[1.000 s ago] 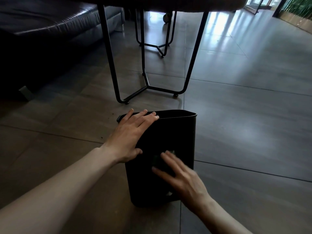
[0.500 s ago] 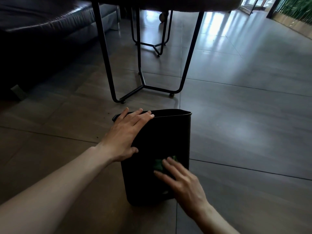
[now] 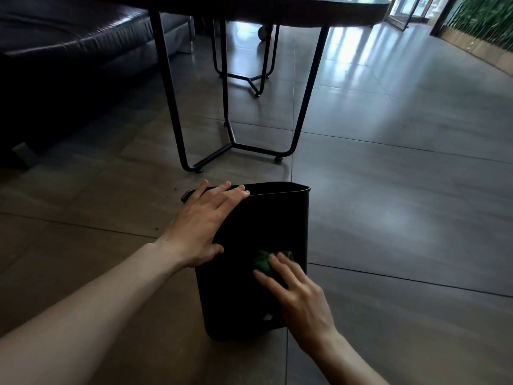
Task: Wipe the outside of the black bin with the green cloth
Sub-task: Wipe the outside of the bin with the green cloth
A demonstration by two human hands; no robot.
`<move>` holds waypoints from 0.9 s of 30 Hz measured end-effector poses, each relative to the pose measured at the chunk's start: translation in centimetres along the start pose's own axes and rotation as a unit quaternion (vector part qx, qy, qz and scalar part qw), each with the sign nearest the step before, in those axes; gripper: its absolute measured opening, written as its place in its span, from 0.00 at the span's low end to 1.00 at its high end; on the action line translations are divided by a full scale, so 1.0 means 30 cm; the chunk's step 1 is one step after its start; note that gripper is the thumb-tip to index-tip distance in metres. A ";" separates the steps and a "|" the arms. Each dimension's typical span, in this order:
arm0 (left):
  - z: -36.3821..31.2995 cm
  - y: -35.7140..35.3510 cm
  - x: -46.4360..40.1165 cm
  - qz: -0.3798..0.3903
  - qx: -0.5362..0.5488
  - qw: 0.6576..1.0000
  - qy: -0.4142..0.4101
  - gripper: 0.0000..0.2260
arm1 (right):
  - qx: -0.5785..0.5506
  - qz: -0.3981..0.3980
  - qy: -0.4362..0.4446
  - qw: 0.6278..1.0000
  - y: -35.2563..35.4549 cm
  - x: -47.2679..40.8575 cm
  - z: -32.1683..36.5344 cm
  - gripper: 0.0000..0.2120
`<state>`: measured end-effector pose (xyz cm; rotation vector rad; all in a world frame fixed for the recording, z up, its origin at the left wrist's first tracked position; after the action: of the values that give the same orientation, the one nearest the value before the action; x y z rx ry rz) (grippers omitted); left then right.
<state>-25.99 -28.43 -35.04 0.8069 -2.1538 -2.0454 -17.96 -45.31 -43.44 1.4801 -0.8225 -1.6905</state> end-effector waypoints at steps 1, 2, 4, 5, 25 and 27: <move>0.000 -0.001 -0.001 0.001 0.001 1.000 -0.001 0.55 | -0.001 0.008 -0.011 1.000 0.006 0.015 -0.013 0.27; 0.001 0.000 -0.001 0.000 0.001 1.000 0.000 0.55 | -0.003 -0.003 -0.041 0.999 0.024 0.012 -0.042 0.29; 0.002 0.000 0.001 -0.001 0.003 1.000 0.001 0.55 | -0.016 -0.059 -0.131 0.989 0.081 -0.030 -0.127 0.31; 0.001 0.000 0.002 -0.001 0.004 1.000 0.000 0.55 | -0.025 -0.095 -0.171 0.980 0.116 -0.066 -0.168 0.32; -0.001 -0.009 0.013 -0.002 0.015 1.000 0.001 0.56 | -0.200 -0.172 -0.630 0.730 -0.052 0.343 -0.179 0.22; -0.004 -0.006 0.013 -0.002 0.013 1.000 0.000 0.56 | -0.188 -0.176 -0.655 0.711 -0.069 0.354 -0.149 0.21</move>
<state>-26.20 -28.70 -35.32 0.8135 -2.1848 -2.0239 -14.49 -53.25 -51.33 -0.1030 -0.7408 -2.9619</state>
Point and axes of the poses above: each hand's wrist, its own x-axis away from the middle knuckle, its own y-axis out of the back of the hand, z = x × y, the point moved 9 cm from there along -x, towards the middle knuckle, and after that the axes turned 7 degrees about -z, right-handed, at the moved point
